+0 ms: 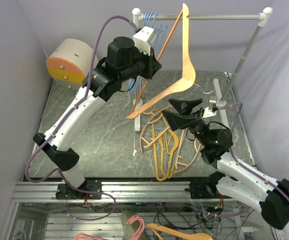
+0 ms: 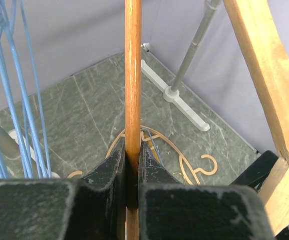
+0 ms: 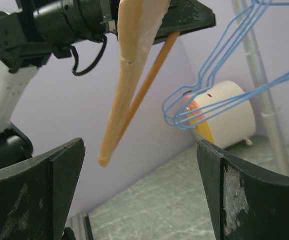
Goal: Organize the hangers
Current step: Pick up the hanger at the center of the board.
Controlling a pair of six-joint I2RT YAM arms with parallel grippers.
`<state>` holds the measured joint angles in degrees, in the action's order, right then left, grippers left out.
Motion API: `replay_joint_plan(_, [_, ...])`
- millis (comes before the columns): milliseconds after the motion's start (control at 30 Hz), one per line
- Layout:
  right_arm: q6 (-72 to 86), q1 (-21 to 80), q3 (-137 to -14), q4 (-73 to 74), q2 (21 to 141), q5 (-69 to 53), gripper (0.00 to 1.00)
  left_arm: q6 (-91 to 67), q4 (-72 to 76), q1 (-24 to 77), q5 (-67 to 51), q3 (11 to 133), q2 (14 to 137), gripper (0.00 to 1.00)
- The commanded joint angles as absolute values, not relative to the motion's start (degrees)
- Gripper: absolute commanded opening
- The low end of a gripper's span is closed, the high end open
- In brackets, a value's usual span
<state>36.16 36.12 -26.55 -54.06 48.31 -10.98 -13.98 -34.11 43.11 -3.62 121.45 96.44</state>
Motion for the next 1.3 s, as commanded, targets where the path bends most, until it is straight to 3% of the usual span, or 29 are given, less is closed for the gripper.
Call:
replay_joint_plan(0, [39.7, 38.4, -27.4, -71.2, 53.8, -11.7, 0.94, -15.1, -31.9, 43.2, -2.6, 122.7, 97.2, 0.07])
replay_joint_plan(367, [40.2, 43.4, -32.8, -84.4, 68.4, -7.3, 0.92, -16.1, -32.0, 43.1, -2.4, 122.2, 97.8, 0.07])
replay_joint_plan(600, [39.3, 44.5, -34.5, -84.0, 71.9, -2.9, 0.52, -17.1, -32.1, 42.8, -3.0, 121.7, 97.5, 0.07])
replay_joint_plan(833, [35.3, 45.5, -34.0, -78.6, 69.1, 3.2, 0.34, -18.7, -33.0, 42.6, -4.5, 122.7, 97.6, 0.07])
replay_joint_plan(867, [34.8, 45.6, -33.7, -78.0, 68.6, 4.2, 0.28, -18.9, -33.0, 42.6, -4.9, 122.8, 97.6, 0.07])
replay_joint_plan(933, [33.6, 45.5, -34.0, -73.5, 66.8, 6.9, 0.06, -19.2, -33.3, 42.6, -5.6, 123.1, 97.6, 0.07])
replay_joint_plan(967, [33.0, 45.6, -34.3, -71.4, 65.9, 7.9, 0.02, -19.2, -33.3, 42.6, -5.9, 123.1, 97.4, 0.07])
replay_joint_plan(1133, [30.4, 46.3, -36.7, -54.1, 59.3, 11.3, 0.00, -18.1, -33.0, 42.6, -8.4, 122.0, 96.7, 0.07])
replay_joint_plan(1200, [30.2, 46.6, -38.9, -42.9, 55.5, 13.4, 0.00, -17.4, -32.5, 42.6, -9.2, 121.4, 96.2, 0.12])
replay_joint_plan(1233, [29.9, 46.6, -39.7, -37.3, 53.6, 14.0, 0.00, -16.7, -32.6, 42.6, -9.5, 121.5, 96.0, 0.20])
replay_joint_plan(1267, [30.0, 46.7, -40.7, -32.0, 51.6, 15.0, 0.00, -16.0, -32.9, 42.6, -10.1, 121.9, 95.9, 0.36])
